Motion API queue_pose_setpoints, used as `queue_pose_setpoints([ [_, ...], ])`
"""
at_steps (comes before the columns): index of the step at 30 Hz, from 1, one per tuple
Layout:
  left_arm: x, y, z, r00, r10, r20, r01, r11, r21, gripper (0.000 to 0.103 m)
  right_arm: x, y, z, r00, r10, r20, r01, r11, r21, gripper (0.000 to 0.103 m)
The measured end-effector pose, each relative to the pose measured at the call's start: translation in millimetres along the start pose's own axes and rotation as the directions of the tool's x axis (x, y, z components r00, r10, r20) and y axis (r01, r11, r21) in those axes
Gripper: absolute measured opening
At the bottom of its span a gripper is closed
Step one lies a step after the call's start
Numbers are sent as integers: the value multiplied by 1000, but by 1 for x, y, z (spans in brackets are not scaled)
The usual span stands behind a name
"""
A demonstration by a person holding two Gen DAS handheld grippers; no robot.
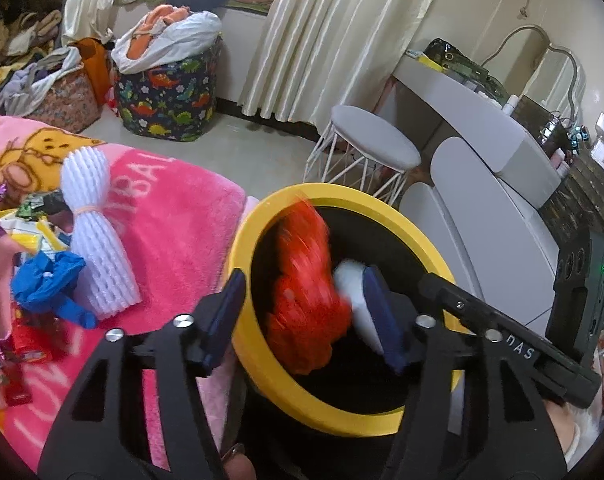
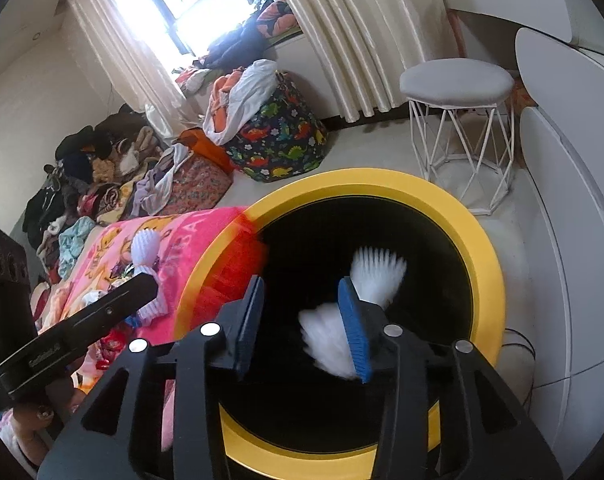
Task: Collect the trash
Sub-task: 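Carry both held items over the yellow bin and open both tools, then grasp the white printed bag with the left tool while the right tool grasps the blue wrapper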
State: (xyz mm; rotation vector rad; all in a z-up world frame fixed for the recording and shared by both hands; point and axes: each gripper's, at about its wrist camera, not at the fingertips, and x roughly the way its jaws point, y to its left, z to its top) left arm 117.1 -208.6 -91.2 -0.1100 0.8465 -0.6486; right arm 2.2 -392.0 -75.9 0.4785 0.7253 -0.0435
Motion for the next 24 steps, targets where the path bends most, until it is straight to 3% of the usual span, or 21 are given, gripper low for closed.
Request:
queue_pose_setpoints([
  [9, -32, 17, -3, 994, 68, 88, -66, 998, -17, 82, 1, 21, 3, 999, 26, 27, -24, 997, -69, 49],
  [24, -97, 69, -3, 951, 213, 225, -192, 975, -112, 90, 16, 101, 0, 990, 140, -9, -138, 959, -250, 54],
])
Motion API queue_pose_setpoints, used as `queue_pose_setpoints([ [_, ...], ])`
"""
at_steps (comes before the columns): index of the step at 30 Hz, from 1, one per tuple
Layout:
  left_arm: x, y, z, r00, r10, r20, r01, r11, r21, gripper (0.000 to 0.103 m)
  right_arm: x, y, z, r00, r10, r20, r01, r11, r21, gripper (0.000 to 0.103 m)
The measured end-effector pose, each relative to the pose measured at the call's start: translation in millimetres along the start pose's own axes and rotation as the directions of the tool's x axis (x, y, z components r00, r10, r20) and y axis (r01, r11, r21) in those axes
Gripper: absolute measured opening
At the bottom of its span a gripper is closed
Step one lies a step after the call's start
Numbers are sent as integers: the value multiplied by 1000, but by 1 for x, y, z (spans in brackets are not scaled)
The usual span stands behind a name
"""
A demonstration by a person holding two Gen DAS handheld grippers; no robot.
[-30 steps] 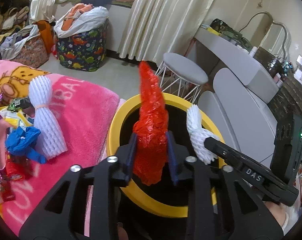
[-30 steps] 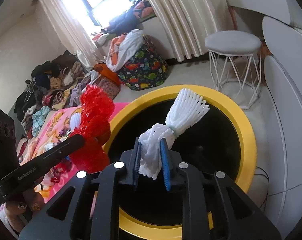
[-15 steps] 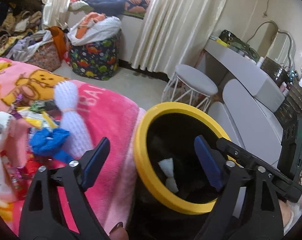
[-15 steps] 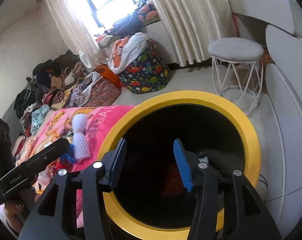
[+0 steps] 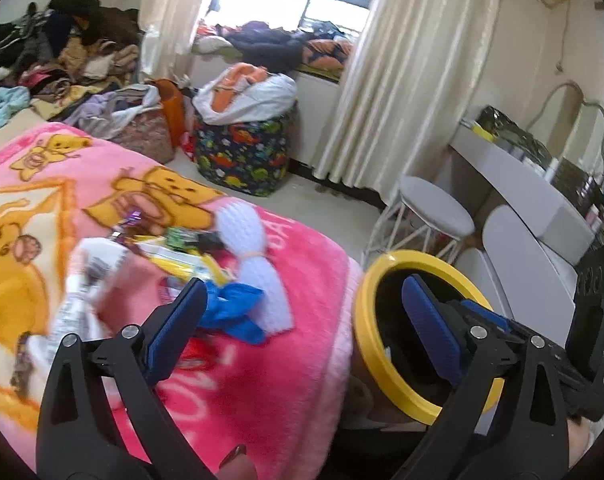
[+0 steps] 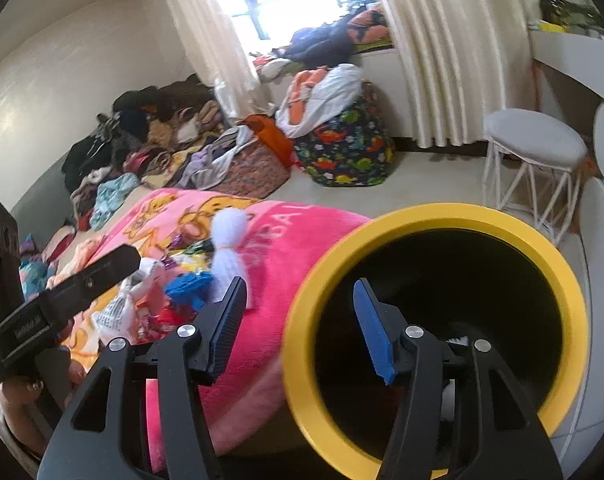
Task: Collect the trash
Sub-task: 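Grasp the white printed bag with the left tool while the right tool grasps the blue wrapper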
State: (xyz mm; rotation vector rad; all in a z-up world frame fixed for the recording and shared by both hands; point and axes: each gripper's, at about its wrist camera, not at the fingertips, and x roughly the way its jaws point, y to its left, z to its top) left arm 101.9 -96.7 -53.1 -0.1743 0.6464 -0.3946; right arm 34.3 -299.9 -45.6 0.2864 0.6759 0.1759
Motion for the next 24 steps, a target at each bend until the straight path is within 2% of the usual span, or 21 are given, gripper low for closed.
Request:
queue_pose_setpoints([
  [13, -32, 54, 4, 993, 99, 61, -95, 993, -77, 90, 32, 49, 10, 997, 62, -40, -66, 992, -111, 54],
  [24, -45, 96, -4, 984, 172, 53, -163, 977, -140, 90, 65, 78, 10, 989, 102, -103, -119, 977, -177, 54],
])
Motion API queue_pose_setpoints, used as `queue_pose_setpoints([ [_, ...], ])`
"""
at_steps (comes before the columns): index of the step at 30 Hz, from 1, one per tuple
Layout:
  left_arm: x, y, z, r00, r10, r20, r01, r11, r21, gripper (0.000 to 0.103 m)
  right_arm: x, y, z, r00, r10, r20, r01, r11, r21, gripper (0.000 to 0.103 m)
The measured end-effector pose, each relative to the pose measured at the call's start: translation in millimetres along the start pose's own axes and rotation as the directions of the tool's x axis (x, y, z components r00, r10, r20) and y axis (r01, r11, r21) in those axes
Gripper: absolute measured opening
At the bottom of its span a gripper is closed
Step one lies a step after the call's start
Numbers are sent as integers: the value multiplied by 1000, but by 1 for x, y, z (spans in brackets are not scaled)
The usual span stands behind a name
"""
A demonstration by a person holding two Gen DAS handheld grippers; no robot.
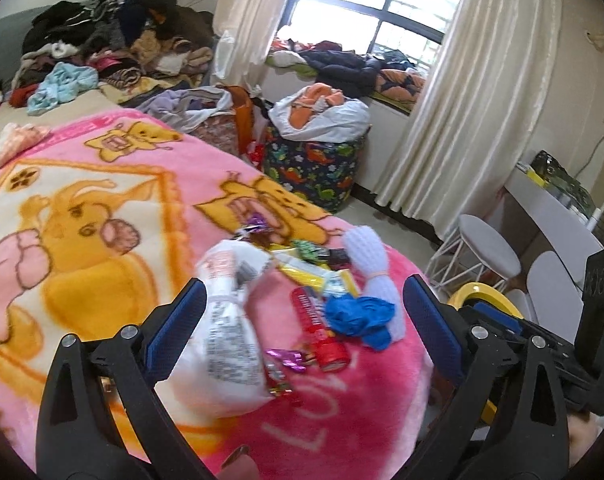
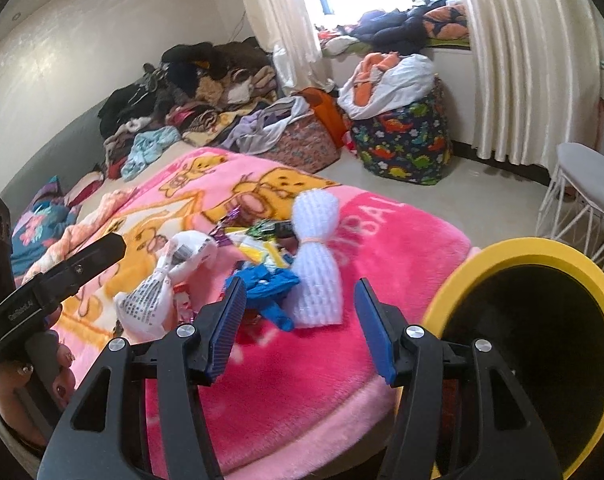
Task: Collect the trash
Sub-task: 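Grasp the white printed bag with the left tool while the right tool grasps the blue wrapper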
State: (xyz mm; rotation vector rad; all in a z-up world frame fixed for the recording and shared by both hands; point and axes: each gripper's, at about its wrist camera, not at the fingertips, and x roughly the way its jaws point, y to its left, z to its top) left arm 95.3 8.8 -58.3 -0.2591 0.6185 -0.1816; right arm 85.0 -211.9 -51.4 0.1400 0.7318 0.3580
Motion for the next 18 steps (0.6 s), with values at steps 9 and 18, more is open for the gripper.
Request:
queue_pose_setpoints([
  [9, 5, 29, -13, 997, 55, -46, -56, 998, -32, 90, 32, 28, -2, 997, 43, -71, -47, 997, -64, 54],
  [18, 10, 45, -24, 994, 66, -90, -70, 997, -42, 90, 65, 40, -2, 993, 32, -117, -41, 996, -80, 53],
])
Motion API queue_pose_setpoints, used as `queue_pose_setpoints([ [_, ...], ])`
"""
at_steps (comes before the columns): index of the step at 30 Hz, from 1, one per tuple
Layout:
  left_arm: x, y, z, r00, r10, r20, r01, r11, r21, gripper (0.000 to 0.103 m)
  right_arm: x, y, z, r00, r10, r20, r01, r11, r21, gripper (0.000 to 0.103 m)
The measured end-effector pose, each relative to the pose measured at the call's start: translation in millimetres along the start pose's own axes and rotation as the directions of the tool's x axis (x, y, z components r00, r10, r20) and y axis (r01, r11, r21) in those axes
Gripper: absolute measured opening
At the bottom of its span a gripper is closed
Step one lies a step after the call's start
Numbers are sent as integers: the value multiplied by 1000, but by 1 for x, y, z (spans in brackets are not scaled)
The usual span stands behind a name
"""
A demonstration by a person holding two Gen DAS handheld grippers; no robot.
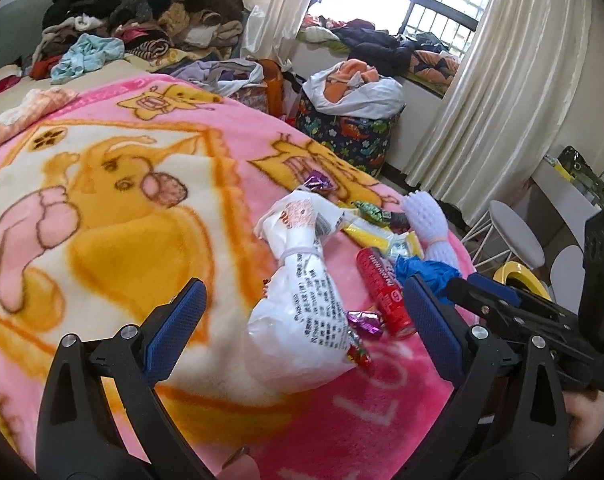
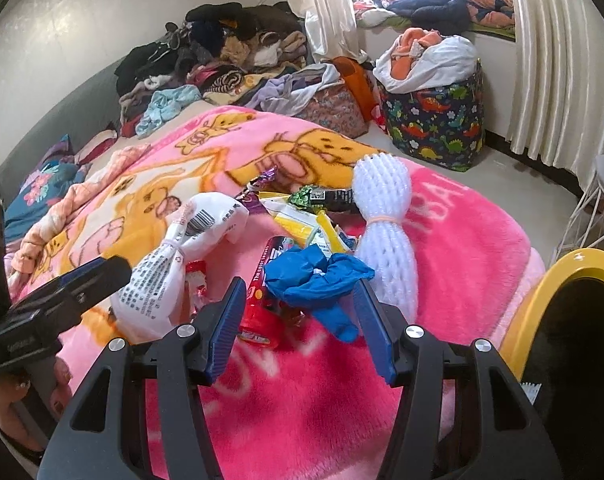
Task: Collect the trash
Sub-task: 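Grasp the white printed bag with the left tool while the right tool grasps the blue wrapper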
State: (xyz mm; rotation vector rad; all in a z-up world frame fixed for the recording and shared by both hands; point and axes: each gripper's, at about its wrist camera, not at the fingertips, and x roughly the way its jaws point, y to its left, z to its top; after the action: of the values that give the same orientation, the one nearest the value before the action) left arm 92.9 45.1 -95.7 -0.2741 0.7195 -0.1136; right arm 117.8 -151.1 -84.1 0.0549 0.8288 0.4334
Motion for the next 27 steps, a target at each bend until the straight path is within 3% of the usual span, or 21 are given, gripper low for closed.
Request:
queue_pose_setpoints([
  [3, 1, 0, -1, 1000, -4, -8, 4, 1000, 7, 86, 10, -1, 2, 1000, -3, -15, 3, 1000, 7, 47],
  [11, 7, 4, -2, 999, -7, -42, 7, 1000, -11, 82, 22, 2, 1, 999, 9, -40, -9, 1000, -12, 12],
  [20, 17, 3, -7, 994, 16, -105, -18, 1000, -14, 65, 2, 5, 3, 999, 41, 32, -41, 999, -16, 5],
  [23, 16, 3, -10, 994, 16, -112, -18, 1000, -15, 46, -6, 8, 3, 998, 52, 47, -51, 998, -25, 5],
  [27, 12, 0, -6, 995, 3, -102, -4, 1000, -4, 35, -17, 12, 2, 996, 65, 61, -63, 998, -23, 5],
])
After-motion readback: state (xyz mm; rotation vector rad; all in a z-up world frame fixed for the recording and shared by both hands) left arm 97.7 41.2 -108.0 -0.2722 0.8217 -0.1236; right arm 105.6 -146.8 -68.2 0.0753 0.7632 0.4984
